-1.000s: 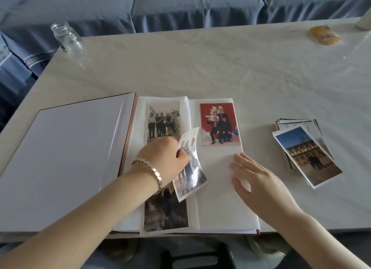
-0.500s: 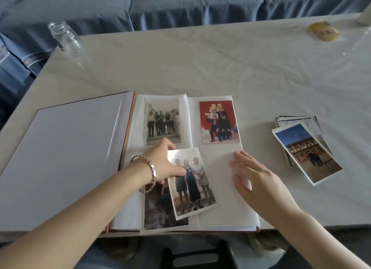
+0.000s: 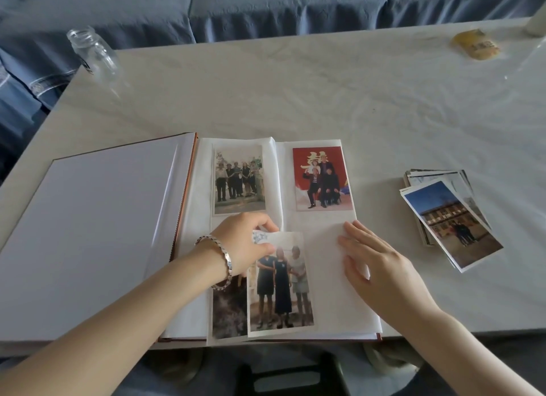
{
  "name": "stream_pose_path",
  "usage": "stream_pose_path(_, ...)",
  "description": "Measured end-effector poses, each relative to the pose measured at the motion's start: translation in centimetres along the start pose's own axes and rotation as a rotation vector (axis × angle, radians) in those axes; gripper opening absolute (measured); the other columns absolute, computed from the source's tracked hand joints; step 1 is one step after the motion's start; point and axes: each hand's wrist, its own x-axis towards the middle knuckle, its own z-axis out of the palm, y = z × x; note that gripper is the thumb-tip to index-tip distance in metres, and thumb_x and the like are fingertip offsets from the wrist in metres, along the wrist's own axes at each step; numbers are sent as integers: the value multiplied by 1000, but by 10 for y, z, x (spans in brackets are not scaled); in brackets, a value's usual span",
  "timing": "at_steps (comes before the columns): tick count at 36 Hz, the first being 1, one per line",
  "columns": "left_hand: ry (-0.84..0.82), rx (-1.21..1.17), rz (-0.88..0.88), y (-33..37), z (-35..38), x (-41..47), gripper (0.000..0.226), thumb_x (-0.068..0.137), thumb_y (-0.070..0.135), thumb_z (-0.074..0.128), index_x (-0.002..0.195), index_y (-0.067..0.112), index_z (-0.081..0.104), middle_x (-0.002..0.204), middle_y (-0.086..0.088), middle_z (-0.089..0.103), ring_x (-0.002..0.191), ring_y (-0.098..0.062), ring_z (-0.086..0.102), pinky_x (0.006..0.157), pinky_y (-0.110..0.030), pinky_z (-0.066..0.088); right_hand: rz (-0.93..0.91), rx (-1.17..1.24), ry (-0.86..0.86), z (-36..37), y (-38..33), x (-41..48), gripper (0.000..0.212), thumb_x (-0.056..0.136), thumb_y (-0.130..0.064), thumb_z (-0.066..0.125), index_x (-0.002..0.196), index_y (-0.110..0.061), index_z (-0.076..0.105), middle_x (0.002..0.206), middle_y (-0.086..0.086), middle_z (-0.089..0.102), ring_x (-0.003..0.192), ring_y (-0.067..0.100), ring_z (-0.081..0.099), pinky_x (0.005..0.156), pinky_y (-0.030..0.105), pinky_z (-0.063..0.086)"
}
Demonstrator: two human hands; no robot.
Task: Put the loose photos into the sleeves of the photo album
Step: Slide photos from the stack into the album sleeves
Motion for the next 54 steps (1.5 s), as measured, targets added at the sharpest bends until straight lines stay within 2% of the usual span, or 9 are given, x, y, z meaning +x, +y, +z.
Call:
stream_pose_path(5,46,-73,-20,5,10,3,18,88,20,63,104,27,57,96,7,55,38,-5,55,41,-16,47,9,6,6,2,2,0,33,70,-1,76,101,-12,73,122,6,63,116,24,57,75,39,54)
stream_pose_path(15,102,-169,-92,8,13,6,15,84,21,68,85,21,53,89,1,59,38,-7,59,36,-12,41,19,27,15,3,3,-1,34,70,-1,77,102,-11,72,122,6,63,119,17,49,82,32,46)
stream_pose_path(21,85,-213,-78,16,22,8,13,87,20,64,84,22,52,92,-4,64,39,-7,60,38,-12,41,16,39,7,2,3,-2,33,72,-2,76,103,-9,72,123,8,62,119,15,44,78,35,51)
stream_pose_path(23,32,-216,-69,18,25,8,6,91,16,58,93,20,55,103,-6,64,44,-9,62,41,-13,44,12,41,8,2,4,-2,32,73,-3,75,104,-9,71,123,8,62,120,15,45,79,35,50)
stream_pose_path(28,-76,-10,-21,18,11,6,37,92,12,53,128,22,54,122,1,59,88,-12,61,70,-13,46,0,49,1,2,7,-2,33,74,-2,75,106,-10,71,124,7,61,122,15,43,83,28,44)
stream_pose_path(33,-50,-64,-100,12,5,8,33,82,11,68,111,24,60,79,8,60,50,-3,58,45,-10,45,-3,57,12,1,8,-2,34,71,-3,76,104,-12,72,123,4,62,119,10,45,85,25,41)
stream_pose_path(42,96,-140,-121,22,23,12,23,79,0,68,93,16,62,89,-2,64,81,-15,65,63,-28,59,-6,123,20,3,9,-2,29,78,-6,71,107,-13,71,126,2,60,122,8,47,92,26,43)
stream_pose_path(46,117,-174,-154,25,24,13,23,78,-1,70,89,17,61,87,-3,65,78,-16,66,61,-27,59,60,271,-16,0,11,-3,31,85,-6,63,115,-13,66,132,-6,51,125,2,44,101,10,34)
stream_pose_path(54,138,-234,-134,33,36,13,14,81,2,67,84,14,61,72,-1,66,63,-12,68,68,-30,59,317,509,-74,-14,22,-5,29,94,-7,47,112,-27,58,104,-17,60,97,-5,57,78,2,44)
